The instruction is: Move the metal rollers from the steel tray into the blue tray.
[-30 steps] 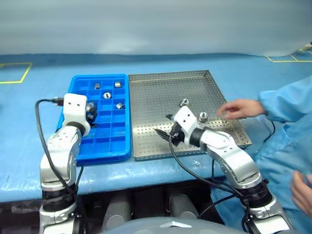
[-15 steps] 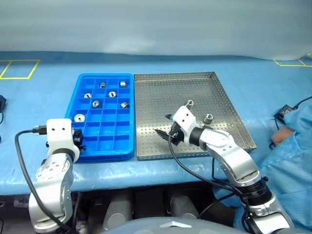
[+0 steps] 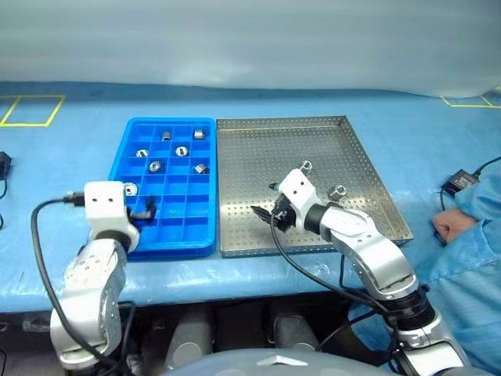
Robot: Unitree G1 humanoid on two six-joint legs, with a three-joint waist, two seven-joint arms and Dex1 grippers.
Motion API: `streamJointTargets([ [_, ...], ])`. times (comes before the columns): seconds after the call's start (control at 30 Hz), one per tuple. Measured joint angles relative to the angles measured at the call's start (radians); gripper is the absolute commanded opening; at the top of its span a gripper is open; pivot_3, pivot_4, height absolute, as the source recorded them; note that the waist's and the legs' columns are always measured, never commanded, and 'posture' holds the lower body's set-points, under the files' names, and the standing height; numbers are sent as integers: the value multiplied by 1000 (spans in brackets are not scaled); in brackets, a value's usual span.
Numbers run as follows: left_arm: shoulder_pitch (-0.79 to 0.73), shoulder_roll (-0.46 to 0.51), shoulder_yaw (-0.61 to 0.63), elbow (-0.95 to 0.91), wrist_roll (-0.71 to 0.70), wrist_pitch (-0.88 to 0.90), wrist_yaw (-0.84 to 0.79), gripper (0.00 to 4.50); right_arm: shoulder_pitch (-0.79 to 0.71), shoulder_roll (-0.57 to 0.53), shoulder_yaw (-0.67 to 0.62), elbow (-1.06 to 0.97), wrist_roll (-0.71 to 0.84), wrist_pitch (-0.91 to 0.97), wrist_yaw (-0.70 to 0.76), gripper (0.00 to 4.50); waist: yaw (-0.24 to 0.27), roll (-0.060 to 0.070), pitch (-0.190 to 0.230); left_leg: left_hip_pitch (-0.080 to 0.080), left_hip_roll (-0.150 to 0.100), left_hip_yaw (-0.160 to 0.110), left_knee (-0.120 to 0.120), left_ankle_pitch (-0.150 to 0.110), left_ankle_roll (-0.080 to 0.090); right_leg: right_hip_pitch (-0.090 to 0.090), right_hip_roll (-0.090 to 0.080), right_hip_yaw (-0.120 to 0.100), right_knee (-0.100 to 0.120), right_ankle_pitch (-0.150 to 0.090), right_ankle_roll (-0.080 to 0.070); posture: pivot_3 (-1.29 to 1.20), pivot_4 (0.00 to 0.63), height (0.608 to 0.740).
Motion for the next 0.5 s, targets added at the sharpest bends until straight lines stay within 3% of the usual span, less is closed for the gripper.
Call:
streamJointTargets([
  [0.2,-194,45,-182,179,-162,-152,-239,4178,17,-23,-49,-48,-19,37,-46,3660,-6,0,0,0,-1,1,-1,0,1,0,0,1,0,0,0,-54,150,740],
  [0.5,-459,136,-531,669,-123,-333,-507,4178,87,-116,-93,-140,-42,118,-55,3660,-42,1,0,-1,-3,1,-2,0,2,0,3,2,-1,-1,0,-190,150,740],
])
